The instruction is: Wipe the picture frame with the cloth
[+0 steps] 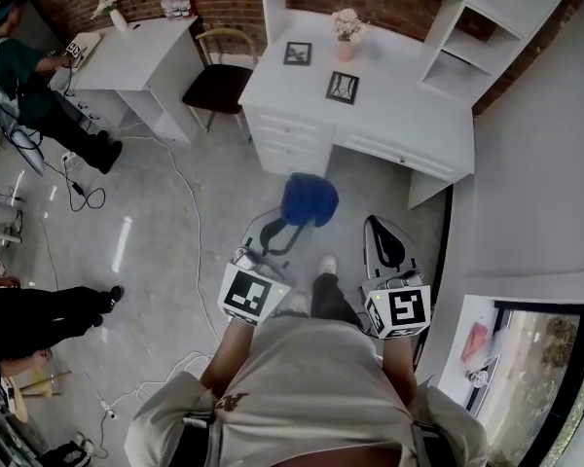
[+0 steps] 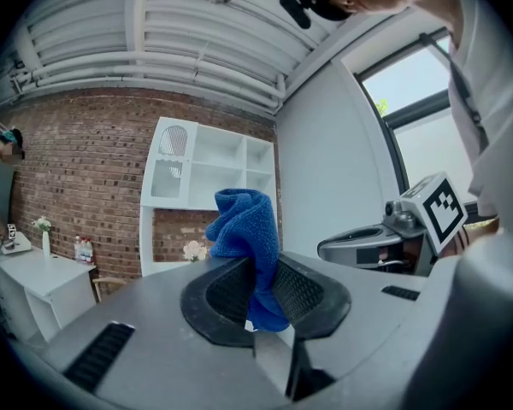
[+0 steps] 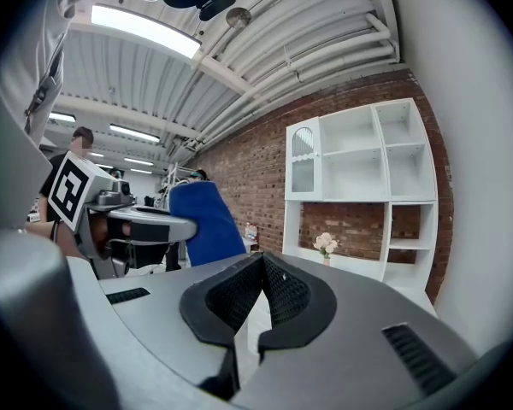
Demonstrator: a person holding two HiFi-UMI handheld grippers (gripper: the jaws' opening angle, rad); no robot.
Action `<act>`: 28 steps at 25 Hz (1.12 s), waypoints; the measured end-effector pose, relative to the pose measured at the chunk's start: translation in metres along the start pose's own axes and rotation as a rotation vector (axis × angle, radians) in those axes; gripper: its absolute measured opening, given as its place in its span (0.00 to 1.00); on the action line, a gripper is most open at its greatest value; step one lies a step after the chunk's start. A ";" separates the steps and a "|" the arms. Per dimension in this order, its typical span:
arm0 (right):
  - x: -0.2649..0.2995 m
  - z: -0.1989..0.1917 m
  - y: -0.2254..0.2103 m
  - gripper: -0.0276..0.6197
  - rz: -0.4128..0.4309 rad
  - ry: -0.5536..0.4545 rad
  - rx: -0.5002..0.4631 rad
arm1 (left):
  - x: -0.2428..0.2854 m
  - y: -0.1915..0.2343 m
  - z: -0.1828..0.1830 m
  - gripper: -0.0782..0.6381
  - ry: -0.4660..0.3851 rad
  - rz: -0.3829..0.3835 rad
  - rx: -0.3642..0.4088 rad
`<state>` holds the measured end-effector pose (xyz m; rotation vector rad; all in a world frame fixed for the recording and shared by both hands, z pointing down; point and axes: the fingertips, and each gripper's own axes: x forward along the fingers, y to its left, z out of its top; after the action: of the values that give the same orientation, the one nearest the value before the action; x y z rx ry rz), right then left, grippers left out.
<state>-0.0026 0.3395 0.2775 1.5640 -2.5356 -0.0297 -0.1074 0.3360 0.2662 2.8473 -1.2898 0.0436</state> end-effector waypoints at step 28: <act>0.122 -0.007 -0.143 0.04 0.114 -0.006 0.038 | 0.164 0.051 0.000 0.18 0.056 0.101 0.003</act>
<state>0.0714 0.1669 0.2858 1.4319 -2.6400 0.0280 -0.0377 0.1788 0.2719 2.7594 -1.4225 0.1252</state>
